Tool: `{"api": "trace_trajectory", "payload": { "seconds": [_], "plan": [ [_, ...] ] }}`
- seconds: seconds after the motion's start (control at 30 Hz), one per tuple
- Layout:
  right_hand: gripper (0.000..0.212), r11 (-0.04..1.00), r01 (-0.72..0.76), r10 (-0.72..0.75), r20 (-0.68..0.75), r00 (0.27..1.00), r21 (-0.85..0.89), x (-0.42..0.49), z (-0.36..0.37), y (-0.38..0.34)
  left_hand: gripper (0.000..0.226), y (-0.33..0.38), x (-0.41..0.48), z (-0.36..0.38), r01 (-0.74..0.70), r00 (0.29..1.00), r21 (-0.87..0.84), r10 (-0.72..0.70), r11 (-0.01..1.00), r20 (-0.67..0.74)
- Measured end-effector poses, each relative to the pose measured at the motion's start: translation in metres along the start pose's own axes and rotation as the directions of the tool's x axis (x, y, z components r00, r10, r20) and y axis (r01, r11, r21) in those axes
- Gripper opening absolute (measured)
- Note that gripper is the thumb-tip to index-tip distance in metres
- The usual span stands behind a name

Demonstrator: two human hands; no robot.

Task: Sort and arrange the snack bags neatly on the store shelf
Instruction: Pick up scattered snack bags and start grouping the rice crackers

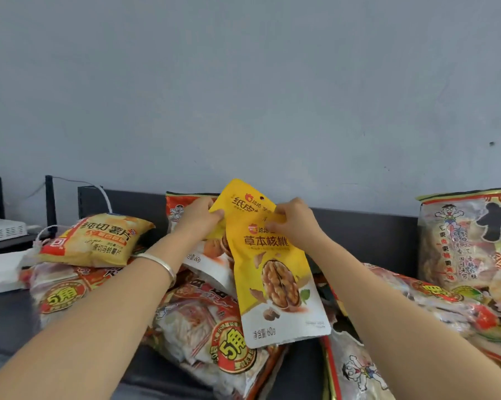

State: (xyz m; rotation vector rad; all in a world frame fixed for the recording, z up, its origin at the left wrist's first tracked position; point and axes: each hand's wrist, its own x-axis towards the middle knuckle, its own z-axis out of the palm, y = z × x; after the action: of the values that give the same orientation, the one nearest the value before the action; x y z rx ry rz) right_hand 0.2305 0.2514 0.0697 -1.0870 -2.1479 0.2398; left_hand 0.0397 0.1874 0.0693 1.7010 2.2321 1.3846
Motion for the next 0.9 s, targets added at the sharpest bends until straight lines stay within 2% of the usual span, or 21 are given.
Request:
{"api": "trace_trajectory", "payload": {
  "seconds": [0.1,0.17,0.2,0.27,0.33,0.4,0.47,0.53,0.6,0.7,0.73,0.8,0.9],
  "plan": [
    [0.036,0.999,-0.003,0.0,-0.079,0.997,-0.039,-0.008,0.019,-0.033,0.018,-0.012,-0.026,-0.016,0.055,0.998,-0.303,-0.05,0.951,0.022],
    [0.031,0.999,-0.01,0.004,-0.145,0.989,-0.04,-0.014,0.029,-0.049,0.017,-0.019,-0.042,-0.025,0.111,0.993,-0.555,-0.077,0.825,0.085],
    [0.03,0.999,-0.017,0.012,-0.17,0.985,-0.031,-0.017,0.032,-0.055,0.015,-0.023,-0.048,-0.027,0.13,0.99,-0.618,-0.069,0.775,0.122],
    [0.029,1.0,-0.013,0.011,-0.202,0.979,-0.008,-0.021,0.036,-0.063,0.005,-0.032,-0.054,-0.027,0.121,0.991,-0.64,-0.051,0.759,0.127],
    [0.029,0.997,-0.014,0.031,-0.248,0.968,0.073,-0.026,0.034,-0.067,0.011,-0.041,-0.051,-0.024,0.095,0.995,-0.622,-0.087,0.778,0.043],
    [0.04,0.965,-0.102,0.162,-0.244,0.956,0.24,-0.032,0.029,-0.061,0.016,-0.045,-0.048,-0.021,0.082,0.993,-0.592,-0.12,0.802,-0.024],
    [0.056,0.875,-0.263,0.341,-0.132,0.931,0.406,-0.043,0.023,-0.048,0.015,-0.05,-0.048,-0.016,0.054,0.991,-0.567,-0.111,0.822,-0.068],
    [0.06,0.813,-0.422,0.453,0.02,0.891,0.402,-0.058,0.019,-0.034,0.005,-0.056,-0.049,-0.01,0.033,0.985,-0.553,-0.121,0.833,-0.123],
    [0.052,0.79,-0.522,0.482,0.202,0.853,0.321,-0.074,0.016,-0.024,0.002,-0.058,-0.054,-0.005,0.038,0.975,-0.541,-0.15,0.84,-0.165],
    [0.032,0.714,-0.588,0.416,0.445,0.793,0.381,-0.094,0.013,-0.023,0.006,-0.055,-0.061,0.001,0.046,0.958,-0.555,-0.195,0.83,-0.211],
    [0.027,0.691,-0.596,0.408,0.46,0.788,0.409,-0.098,0.013,-0.022,0.007,-0.052,-0.064,0.002,0.046,0.955,-0.565,-0.202,0.824,-0.217],
    [0.022,0.678,-0.569,0.41,0.402,0.818,0.465,-0.102,0.014,-0.02,0.007,-0.044,-0.068,0.004,0.045,0.96,-0.652,-0.212,0.757,-0.18],
    [0.016,0.736,-0.471,0.375,0.287,0.881,0.485,-0.106,0.01,-0.021,0.01,-0.033,-0.071,0.007,0.051,0.975,-0.756,-0.195,0.653,-0.103]
  ]
}}
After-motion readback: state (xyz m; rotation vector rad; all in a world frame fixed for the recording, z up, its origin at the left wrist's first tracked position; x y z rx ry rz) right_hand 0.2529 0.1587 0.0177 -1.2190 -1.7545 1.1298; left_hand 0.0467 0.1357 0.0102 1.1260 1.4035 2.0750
